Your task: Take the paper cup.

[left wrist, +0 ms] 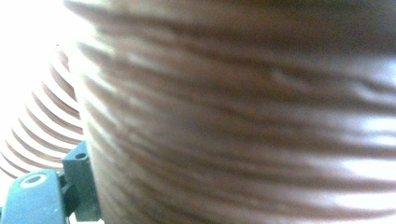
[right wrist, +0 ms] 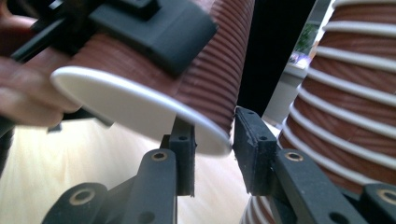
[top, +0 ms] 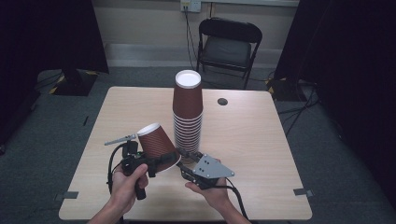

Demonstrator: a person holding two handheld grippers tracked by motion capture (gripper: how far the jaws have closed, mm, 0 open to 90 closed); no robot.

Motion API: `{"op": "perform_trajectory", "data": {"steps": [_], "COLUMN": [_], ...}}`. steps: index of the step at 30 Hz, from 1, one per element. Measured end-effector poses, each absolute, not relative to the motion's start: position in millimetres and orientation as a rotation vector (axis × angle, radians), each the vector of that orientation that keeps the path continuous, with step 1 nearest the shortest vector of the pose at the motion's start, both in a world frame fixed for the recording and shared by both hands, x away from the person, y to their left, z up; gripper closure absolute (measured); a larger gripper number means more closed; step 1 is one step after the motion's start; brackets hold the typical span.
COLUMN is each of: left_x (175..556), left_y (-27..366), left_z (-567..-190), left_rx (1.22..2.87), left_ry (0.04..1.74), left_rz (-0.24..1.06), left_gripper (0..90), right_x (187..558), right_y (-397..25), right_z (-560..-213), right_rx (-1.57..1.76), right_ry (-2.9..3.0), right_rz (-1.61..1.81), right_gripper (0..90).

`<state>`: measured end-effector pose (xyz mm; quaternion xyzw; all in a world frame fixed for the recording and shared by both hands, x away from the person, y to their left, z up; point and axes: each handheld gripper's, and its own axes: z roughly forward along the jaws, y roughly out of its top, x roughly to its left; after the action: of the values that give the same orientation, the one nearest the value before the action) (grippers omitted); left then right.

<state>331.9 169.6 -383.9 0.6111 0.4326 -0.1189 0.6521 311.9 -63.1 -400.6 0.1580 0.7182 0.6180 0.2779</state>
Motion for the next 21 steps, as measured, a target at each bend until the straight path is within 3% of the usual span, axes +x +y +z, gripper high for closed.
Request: {"op": "perform_trajectory", "data": {"steps": [16, 21], "left_x": [327.0, 328.1], "left_y": [165.8, 168.1], "left_z": [-382.5, -381.5], "left_rx": [1.378, 1.376], "left_ry": [0.943, 0.922], "left_rz": [-0.311, -0.277], "left_gripper": [10.6, 9.4], "right_x": [320.2, 320.4], "right_y": [-39.2, -33.6], "right_z": [-393.6, -395.6], "right_rx": [0.426, 0.45], "right_ry": [1.803, 1.751], "right_rz": [1.739, 1.735], "right_gripper": [68.0, 74.2]}}
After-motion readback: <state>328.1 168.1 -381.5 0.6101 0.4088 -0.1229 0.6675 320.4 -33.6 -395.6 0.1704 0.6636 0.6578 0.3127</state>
